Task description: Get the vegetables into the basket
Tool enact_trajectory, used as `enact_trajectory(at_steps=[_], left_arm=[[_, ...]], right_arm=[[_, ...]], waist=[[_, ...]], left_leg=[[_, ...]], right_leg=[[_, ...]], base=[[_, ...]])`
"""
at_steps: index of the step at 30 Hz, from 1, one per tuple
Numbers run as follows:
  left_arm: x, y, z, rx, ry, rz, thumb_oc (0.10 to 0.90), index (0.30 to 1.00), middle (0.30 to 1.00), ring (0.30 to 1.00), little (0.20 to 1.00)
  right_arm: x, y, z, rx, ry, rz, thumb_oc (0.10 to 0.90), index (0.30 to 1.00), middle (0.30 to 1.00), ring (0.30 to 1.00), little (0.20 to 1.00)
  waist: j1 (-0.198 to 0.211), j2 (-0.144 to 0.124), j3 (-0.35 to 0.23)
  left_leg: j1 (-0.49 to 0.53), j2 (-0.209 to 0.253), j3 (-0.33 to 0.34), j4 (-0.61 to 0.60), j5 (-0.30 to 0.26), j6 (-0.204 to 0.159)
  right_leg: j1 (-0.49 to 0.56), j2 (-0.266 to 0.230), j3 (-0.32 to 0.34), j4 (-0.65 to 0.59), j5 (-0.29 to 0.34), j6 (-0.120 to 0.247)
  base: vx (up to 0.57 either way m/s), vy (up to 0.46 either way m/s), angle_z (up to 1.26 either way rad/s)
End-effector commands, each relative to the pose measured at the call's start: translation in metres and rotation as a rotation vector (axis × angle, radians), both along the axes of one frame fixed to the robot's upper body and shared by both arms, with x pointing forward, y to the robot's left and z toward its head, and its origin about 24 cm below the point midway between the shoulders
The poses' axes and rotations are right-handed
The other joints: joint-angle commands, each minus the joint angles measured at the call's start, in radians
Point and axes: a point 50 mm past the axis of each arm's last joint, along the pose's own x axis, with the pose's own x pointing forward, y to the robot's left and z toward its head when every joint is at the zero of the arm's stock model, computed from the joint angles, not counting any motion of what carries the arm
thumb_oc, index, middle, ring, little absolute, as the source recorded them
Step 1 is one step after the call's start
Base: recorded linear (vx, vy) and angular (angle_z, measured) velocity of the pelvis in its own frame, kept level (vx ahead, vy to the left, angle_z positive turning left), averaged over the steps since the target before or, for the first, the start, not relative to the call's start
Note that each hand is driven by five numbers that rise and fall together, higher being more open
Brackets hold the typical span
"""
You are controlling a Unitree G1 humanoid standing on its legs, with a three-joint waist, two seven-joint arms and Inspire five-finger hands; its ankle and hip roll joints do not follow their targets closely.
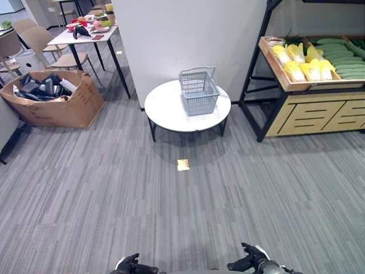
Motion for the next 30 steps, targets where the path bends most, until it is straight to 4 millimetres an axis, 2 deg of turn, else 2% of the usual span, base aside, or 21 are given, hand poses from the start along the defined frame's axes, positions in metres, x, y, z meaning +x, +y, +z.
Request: enact_trajectory(at_steps=[1, 21, 30], left_arm=[[-0.009, 0.01, 0.0, 0.054, 0.052, -0.004, 0.9, 1.0, 1.0, 1.0, 1.0], [-0.009, 0.011, 0.0, 0.074, 0.058, -0.008, 0.9, 1.0, 1.0, 1.0, 1.0], [0.002, 0.013, 0.002, 0.073, 0.003, 0.044, 0.9, 1.0, 1.0, 1.0, 1.0]], right_arm=[[-0.021, -0.011, -0.003, -0.051, 0.11, 0.015, 0.9, 1.0, 1.0, 1.0, 1.0], [-0.017, -0.014, -0.002, -0.074, 0.09, 0.006, 0.9, 1.0, 1.0, 1.0, 1.0], [-0.005, -0.019, 0.002, -0.092, 0.045, 0.001, 0.9, 1.0, 1.0, 1.0, 1.0]], waist=[[-0.005, -0.041, 0.024], [-0.012, -0.039, 0.025], [-0.01, -0.037, 0.044]], left_leg=[[0.019, 0.016, -0.007, -0.015, -0.029, -0.015], [0.025, 0.026, -0.004, -0.015, -0.028, -0.02], [0.003, 0.038, -0.011, -0.015, -0.013, -0.027]], right_leg=[[-0.009, -0.084, -0.005, -0.024, 0.05, 0.088], [-0.004, -0.073, -0.003, -0.024, 0.042, 0.082], [-0.02, -0.062, -0.007, -0.024, 0.039, 0.075]], base=[[0.0, 0.0, 0.0], [0.0, 0.0, 0.0], [0.0, -0.021, 0.0]])
